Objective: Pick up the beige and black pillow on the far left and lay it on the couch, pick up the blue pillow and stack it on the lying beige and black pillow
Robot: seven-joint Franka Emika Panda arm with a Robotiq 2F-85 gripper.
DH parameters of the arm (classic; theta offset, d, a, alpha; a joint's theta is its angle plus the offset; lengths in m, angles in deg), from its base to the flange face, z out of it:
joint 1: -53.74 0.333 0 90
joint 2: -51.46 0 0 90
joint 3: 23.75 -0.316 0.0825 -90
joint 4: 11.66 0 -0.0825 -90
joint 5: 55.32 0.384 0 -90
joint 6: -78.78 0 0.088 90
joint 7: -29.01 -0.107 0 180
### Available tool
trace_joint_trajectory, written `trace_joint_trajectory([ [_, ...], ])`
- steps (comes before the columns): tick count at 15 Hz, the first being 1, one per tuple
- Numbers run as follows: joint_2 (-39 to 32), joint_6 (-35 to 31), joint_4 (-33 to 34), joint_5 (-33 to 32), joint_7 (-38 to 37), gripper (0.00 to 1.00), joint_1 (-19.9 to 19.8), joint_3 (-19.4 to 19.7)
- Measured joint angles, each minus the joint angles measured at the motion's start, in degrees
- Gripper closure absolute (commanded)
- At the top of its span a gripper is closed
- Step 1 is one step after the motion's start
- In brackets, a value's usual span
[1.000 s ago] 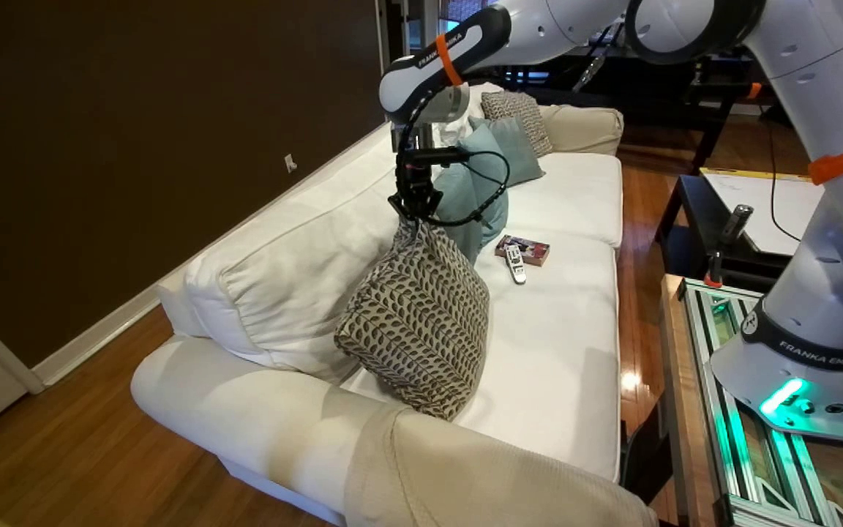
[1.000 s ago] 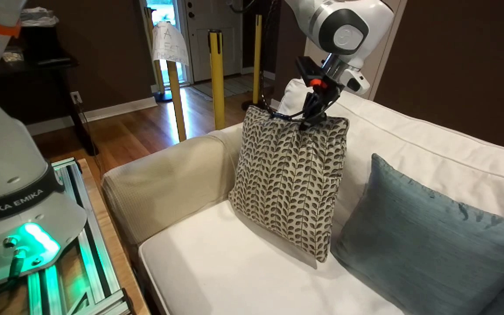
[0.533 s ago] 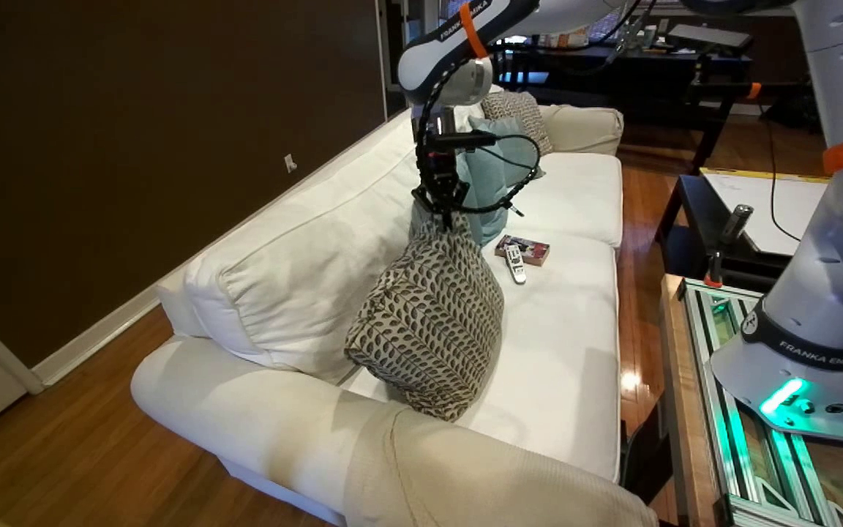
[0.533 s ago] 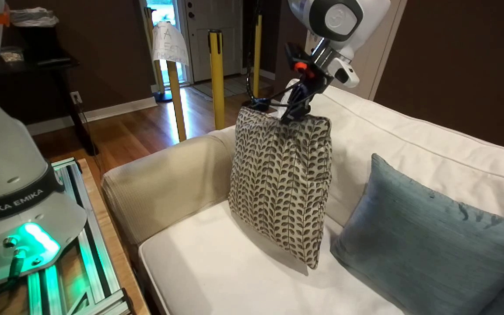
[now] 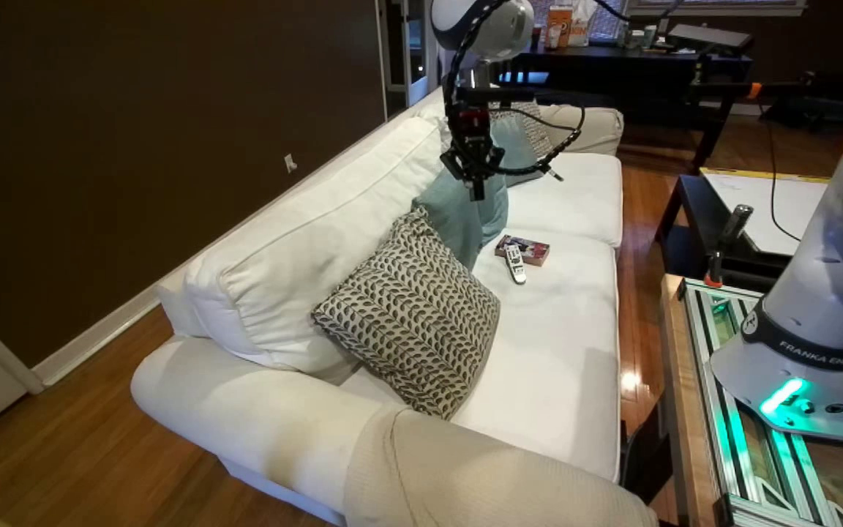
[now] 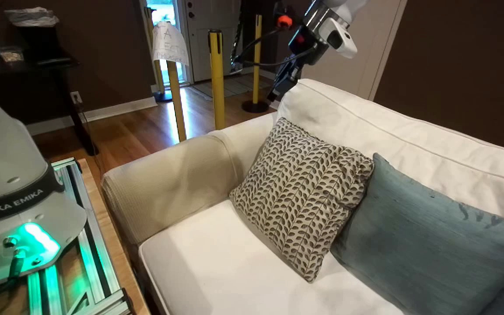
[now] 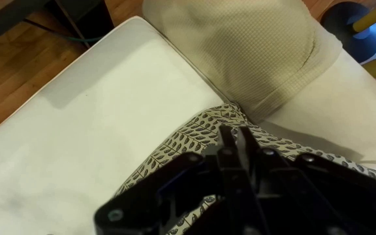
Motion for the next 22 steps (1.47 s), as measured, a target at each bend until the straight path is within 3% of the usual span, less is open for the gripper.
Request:
trace_joint_trajectory([
  [3,1.4,-7.1,-1.5,-0.8,0.6,0.35,0.6,0.2],
  [8,-1.6,-25.2,-3.3,-2.9,0.8,0.0,3.9,-0.4],
  [13,-9.9,-38.9,-1.7,-6.8,0.3,0.0,6.6,-0.7],
  [22,-25.3,-42.8,9.9,-12.7,-2.7,0.0,6.8,2.6],
])
